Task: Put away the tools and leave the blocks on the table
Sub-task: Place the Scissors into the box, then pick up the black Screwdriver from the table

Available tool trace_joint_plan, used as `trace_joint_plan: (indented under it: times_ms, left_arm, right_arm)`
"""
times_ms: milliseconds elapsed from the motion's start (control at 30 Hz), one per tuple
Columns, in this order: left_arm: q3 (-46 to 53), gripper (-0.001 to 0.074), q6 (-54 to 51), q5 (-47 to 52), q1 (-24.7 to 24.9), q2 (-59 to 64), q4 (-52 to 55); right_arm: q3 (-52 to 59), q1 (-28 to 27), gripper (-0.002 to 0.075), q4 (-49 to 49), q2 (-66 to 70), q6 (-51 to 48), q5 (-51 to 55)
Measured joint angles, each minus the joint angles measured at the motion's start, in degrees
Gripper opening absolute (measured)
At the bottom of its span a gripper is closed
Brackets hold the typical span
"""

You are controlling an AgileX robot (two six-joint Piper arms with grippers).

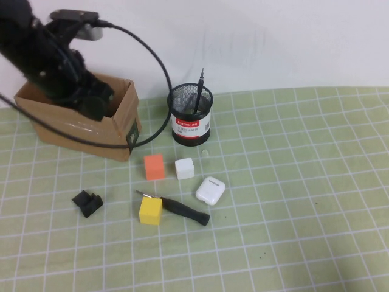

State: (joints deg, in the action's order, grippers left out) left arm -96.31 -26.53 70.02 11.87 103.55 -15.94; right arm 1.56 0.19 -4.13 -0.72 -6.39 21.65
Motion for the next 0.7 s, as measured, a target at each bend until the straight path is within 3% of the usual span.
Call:
trace_joint_plan:
  times_ms: [267, 567, 700]
  left_arm:
    - [23.1, -0.0001, 5.6, -12.3, 0.0, -22.8, 4.9]
    - [52.4, -0.0001, 9.2, -30.4, 0.0, -58.2, 5.0]
    - [60.8, -0.0001, 11.3, -34.7, 0.0, -72.7, 5.0]
  right_arm:
    - [0.0, 0.0, -0.0011, 0.0, 0.0, 0.0, 0.0]
    - [0.0, 0.0, -0.0011, 0.0, 0.0, 0.0, 0.0]
    - [0.0, 0.0, -0.0011, 0.0, 0.0, 0.0, 0.0]
